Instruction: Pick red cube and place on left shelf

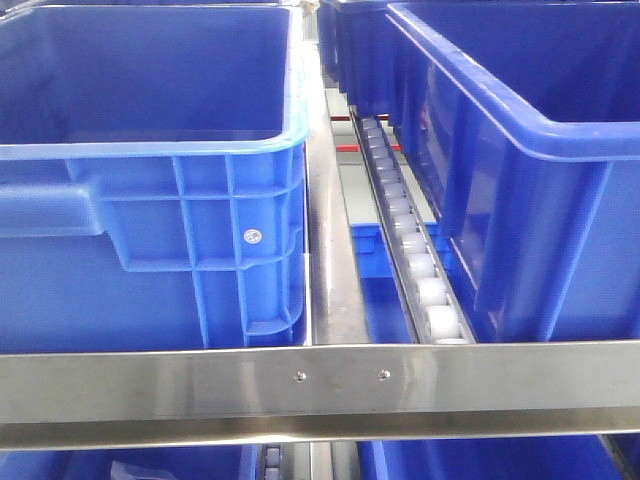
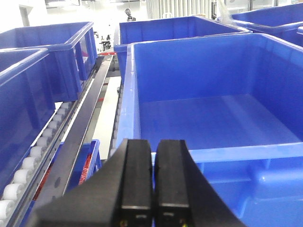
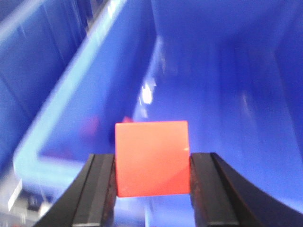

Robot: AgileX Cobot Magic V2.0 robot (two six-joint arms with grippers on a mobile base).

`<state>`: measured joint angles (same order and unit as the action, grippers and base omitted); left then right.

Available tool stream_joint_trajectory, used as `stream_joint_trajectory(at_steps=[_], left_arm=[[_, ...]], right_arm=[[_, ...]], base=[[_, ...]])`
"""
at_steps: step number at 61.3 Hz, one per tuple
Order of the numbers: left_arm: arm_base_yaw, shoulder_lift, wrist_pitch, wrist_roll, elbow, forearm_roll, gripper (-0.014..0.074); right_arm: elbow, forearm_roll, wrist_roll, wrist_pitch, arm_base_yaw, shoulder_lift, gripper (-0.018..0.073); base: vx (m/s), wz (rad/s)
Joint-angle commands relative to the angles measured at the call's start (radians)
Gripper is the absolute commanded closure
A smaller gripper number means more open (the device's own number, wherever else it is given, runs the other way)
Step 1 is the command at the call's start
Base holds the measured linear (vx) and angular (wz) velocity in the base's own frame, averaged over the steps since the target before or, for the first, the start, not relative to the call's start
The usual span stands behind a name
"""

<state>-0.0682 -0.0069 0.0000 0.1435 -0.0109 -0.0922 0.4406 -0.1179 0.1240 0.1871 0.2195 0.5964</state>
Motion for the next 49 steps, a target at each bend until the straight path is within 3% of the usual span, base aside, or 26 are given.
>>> stream_joint_trajectory(at_steps=[1,13,18,22,25,30,40,49], left_arm=[[-0.004,0.008,-0.084,0.001,-0.022,-0.006,0.0491],[-0.004,0.008,-0.084,0.001,-0.022,-0.006,0.0491],[-0.004,0.008,-0.084,0.001,-0.022,-0.006,0.0491],[-0.004,0.008,-0.084,0.001,-0.022,-0.006,0.0491],[-0.004,0.008,-0.084,0.001,-0.022,-0.006,0.0491],[-0.004,0.008,-0.084,0.001,-0.022,-0.006,0.0491],[-0.004,0.008,-0.084,0.001,-0.022,-0.006,0.0491],[-0.004,0.008,-0.084,0.001,-0.022,-0.006,0.0491]], right_arm=[[0.074,-0.006,-0.003,-0.134,0.000,0.062,0.0494],[0.243,-0.006,-0.003,-0.156,0.000,0.282,0.0486],[0.326,-0.007,-0.003,-0.178,0.000,0.387,0.0429],[0.388,-0.007,-0.004,-0.187,0.000,0.459,0.0291],[0.437,-0.007,-0.004,-0.187,0.000,0.517,0.0117],[0.486,-0.007,-0.004,-0.172,0.000,0.576,-0.0074],[0.501,-0.007,-0.004,-0.150,0.000,0.600,-0.0010],[0.467,-0.007,-0.004,-0.139,0.000,0.535,0.0111]], base=[[0.00,0.00],[0.00,0.00],[0.00,0.00],[0.00,0.00],[0.00,0.00],[0.00,0.00],[0.00,0.00],[0.00,0.00]])
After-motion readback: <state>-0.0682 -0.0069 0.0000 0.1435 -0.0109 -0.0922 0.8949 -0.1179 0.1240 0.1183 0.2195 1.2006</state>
